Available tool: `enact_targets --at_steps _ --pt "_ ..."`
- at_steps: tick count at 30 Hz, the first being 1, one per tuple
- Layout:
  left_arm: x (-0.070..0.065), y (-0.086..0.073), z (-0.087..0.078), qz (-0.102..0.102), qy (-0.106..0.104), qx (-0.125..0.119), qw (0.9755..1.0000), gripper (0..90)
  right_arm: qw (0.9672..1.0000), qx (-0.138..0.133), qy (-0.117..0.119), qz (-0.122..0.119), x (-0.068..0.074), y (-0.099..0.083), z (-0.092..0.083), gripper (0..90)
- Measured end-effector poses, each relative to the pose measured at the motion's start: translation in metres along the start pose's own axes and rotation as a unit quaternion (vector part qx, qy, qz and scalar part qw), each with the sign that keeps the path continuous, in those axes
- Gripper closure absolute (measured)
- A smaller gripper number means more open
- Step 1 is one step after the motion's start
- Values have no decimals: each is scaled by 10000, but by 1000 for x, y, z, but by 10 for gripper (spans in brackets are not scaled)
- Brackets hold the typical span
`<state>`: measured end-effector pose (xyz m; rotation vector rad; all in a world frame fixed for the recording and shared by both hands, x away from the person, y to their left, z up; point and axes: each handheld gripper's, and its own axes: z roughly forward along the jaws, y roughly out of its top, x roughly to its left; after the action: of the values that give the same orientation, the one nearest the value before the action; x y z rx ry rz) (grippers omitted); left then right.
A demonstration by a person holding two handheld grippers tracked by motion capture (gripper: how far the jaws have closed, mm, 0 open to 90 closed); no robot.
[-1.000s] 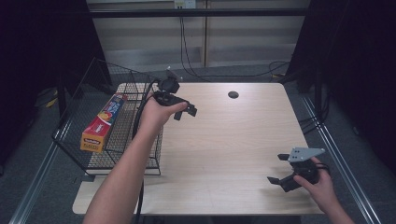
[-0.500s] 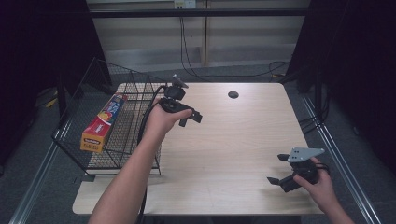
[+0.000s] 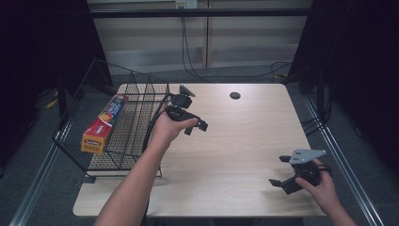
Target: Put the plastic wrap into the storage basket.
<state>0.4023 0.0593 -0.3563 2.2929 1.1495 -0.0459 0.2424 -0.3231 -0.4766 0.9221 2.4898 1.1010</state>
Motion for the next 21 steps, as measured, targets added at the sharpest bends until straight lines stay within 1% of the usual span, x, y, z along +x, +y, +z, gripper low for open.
enact_targets --at_steps 1,2,4,7,12,15,16,19,20,21 --pt "-1 -1 2 8 -23 -30 10000 56 10000 4 13 -1 0 0 0 27" --pt "-1 -1 3 -18 -44 -29 10000 57 10000 -4 23 2 0 0 0 27" --pt "-2 -2 5 3 -81 -20 10000 57 10000 -6 27 -6 0 0 0 26" --pt "-3 -4 9 76 -75 -13 9999 57 10000 3 17 3 0 0 0 26" --pt "-6 -8 15 75 -117 15 9999 56 10000 -4 25 -1 0 0 0 26" --pt "-7 -11 18 116 -167 49 9998 56 10000 1 16 -12 0 0 0 27" --pt "-7 -12 19 96 -158 44 9998 56 10000 3 10 -14 0 0 0 26" --pt "-8 -15 22 144 -180 90 9997 56 10000 0 16 -15 0 0 0 27" --pt "-9 -17 24 140 -150 28 9998 57 10000 -2 16 -17 0 0 0 26" --pt "-9 -18 25 148 -161 60 9997 56 10000 2 14 -18 0 0 0 27"
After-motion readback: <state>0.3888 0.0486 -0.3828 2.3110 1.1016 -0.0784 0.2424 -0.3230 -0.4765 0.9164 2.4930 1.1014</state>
